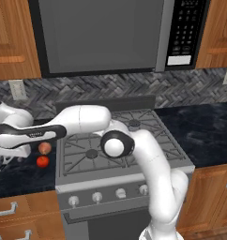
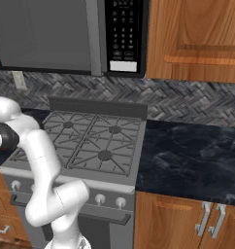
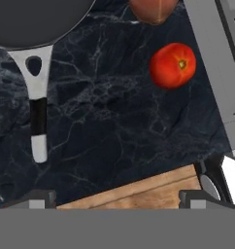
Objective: Place the pan on the rear left burner on the stove. Then place the tomato and the onion in the pan and turn on the rear left burner.
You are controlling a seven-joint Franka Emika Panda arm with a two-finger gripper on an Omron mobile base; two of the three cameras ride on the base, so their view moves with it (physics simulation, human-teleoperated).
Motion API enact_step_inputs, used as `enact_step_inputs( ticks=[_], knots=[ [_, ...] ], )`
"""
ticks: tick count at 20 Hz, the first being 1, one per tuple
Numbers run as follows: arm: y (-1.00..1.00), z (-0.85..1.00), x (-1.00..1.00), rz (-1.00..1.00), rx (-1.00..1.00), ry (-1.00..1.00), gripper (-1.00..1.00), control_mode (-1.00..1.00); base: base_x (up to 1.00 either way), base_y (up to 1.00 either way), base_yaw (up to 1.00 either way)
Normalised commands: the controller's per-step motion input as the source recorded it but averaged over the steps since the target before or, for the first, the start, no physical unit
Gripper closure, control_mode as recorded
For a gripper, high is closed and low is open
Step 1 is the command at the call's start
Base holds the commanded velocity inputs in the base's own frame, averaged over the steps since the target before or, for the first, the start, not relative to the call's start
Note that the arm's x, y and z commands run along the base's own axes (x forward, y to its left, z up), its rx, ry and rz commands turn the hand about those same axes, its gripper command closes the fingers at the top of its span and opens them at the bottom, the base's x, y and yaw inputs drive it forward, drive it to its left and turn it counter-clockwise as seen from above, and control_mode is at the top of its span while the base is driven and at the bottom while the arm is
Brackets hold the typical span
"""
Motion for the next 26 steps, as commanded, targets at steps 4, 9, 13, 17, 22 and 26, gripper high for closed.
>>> enact_step_inputs(
  ticks=[4, 9, 13, 17, 22, 26],
  knots=[
    [0.12, -0.24, 0.15, 0.0, 0.0, 0.0, -1.0, -1.0, 0.0, 0.0, 0.0],
    [0.07, -0.25, 0.15, 0.0, 0.0, 0.0, -1.0, -1.0, 0.0, 0.0, 0.0],
    [0.11, -0.23, 0.19, 0.0, 0.0, 0.0, -1.0, -1.0, 0.0, 0.0, 0.0],
    [0.15, -0.19, 0.27, 0.0, 0.0, 0.0, -1.0, -1.0, 0.0, 0.0, 0.0],
    [0.19, -0.13, 0.28, 0.0, 0.0, 0.01, -1.0, -1.0, 0.0, 0.0, 0.0],
    [0.19, -0.09, 0.2, 0.0, 0.0, 0.03, -1.0, -1.0, 0.0, 0.0, 0.0]
  ],
)
